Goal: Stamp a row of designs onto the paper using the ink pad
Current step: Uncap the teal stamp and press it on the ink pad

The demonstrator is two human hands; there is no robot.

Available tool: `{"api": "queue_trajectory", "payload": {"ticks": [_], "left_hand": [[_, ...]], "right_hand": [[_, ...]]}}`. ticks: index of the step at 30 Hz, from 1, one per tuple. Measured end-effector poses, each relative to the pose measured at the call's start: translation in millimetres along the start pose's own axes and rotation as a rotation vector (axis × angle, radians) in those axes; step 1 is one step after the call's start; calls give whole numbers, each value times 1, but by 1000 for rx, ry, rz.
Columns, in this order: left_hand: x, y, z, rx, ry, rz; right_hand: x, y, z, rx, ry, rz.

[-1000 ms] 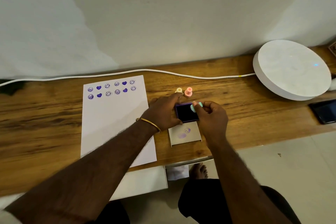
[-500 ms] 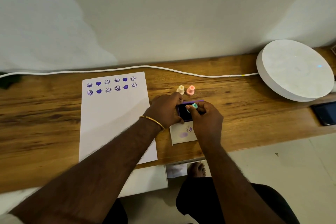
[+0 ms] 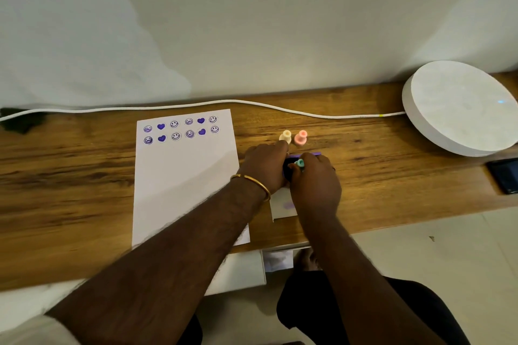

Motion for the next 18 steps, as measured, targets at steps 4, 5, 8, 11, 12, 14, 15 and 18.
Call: {"api": "queue_trajectory", "payload": {"ticks": [4,5,8,11,12,14,15,18], "left_hand": [[1,1,-1,0,-6,-2],[1,1,-1,-3,-6,-3],[1,1,-1,-8,-12,-5],[1,2,-2,-14,-28,-13],[1,2,-2,-19,-32,-16],[1,1,-3,-25,-23,-19],[0,1,-3,-23,-17,-19],[0,1,-3,-21,-16,-17]], "right_hand": [[-3,2,-1,65,18,21],[-5,2,-1,68,28,7],[-6,0,1,24,5,-49],[0,5,-2,79,-7,-13],[1,6,-2,108,-3,3],[0,4,-3,120,3,-6],[-1,1,-2,98,-4,-22],[-2,-2,-2,63,-33,-44]]}}
Point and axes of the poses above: each hand's wrist, its own x-axis towards the middle knuckle, its own z-axis out of the palm, y = z × x, the point moved 2 cm from there along x, towards the middle knuckle, and after that the axes turned 3 degrees about y, right-handed, at the moved point
